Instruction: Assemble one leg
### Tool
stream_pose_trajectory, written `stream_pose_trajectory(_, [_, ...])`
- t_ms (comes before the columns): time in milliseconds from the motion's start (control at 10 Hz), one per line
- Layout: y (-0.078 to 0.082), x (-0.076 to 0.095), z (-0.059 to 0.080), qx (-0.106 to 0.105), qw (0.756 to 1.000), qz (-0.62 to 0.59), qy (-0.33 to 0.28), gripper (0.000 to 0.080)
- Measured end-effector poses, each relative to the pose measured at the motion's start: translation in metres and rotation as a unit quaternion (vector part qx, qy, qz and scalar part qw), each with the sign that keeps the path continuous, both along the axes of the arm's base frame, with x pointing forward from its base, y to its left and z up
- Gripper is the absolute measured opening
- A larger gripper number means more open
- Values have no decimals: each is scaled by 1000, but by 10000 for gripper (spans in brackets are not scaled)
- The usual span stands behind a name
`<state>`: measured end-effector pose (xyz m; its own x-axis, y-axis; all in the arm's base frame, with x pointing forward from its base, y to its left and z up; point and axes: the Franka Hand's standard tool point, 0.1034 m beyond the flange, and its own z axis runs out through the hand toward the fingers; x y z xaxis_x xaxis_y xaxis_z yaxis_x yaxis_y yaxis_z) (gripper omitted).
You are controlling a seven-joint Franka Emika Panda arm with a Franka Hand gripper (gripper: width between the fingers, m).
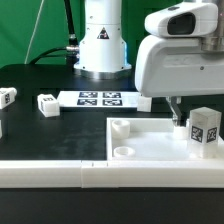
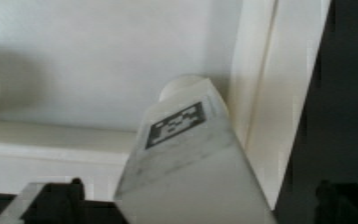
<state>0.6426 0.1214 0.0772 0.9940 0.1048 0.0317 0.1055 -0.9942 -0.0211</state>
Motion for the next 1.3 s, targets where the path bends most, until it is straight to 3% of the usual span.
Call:
stream_pose_trajectory(500, [-2,0,0,-7,995,98,-2,648])
stream_pose_trajectory(600, [-2,0,0,-7,996,94,-2,526])
stream_pose_trajectory(700, [-2,0,0,-7,996,93,-2,526])
stream_pose_trajectory(900, [-2,0,0,-7,996,93,-2,291])
stream_pose_trajectory(1300, [-5,1,0,-5,998,61,-1,291])
